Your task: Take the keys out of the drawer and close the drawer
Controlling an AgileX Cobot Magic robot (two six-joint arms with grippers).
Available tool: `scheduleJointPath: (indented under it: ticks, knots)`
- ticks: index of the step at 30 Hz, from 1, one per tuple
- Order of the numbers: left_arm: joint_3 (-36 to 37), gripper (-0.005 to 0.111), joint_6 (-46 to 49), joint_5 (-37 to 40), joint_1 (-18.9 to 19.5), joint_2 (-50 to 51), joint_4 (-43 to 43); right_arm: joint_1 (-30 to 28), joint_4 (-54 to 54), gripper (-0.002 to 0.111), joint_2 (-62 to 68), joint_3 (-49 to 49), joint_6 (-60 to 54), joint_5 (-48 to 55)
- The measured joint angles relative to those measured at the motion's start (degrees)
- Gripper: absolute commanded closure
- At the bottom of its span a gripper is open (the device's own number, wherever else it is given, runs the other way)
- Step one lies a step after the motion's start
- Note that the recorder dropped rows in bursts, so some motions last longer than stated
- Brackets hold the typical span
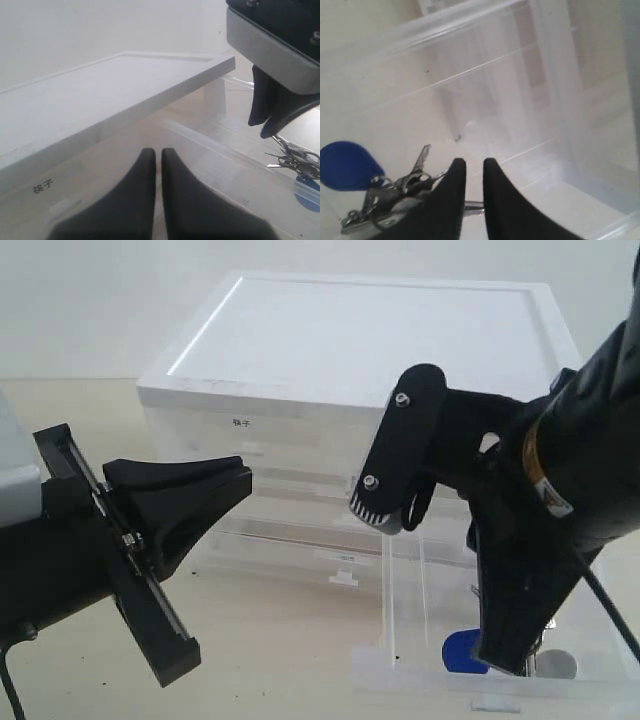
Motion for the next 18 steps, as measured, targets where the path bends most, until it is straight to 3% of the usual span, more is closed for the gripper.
scheduleJointPath:
  ticks: [3, 18]
  knots:
    - [0.0, 0.102, 0.0, 0.0, 0.0, 0.0, 0.0, 0.0, 1.9, 0.058, 0.0, 0.0, -0.6, 1.4]
    - [0.0, 0.102, 0.0, 0.0, 0.0, 0.0, 0.0, 0.0, 4.5, 0.058, 2.8, 1.1, 2.4, 2.4]
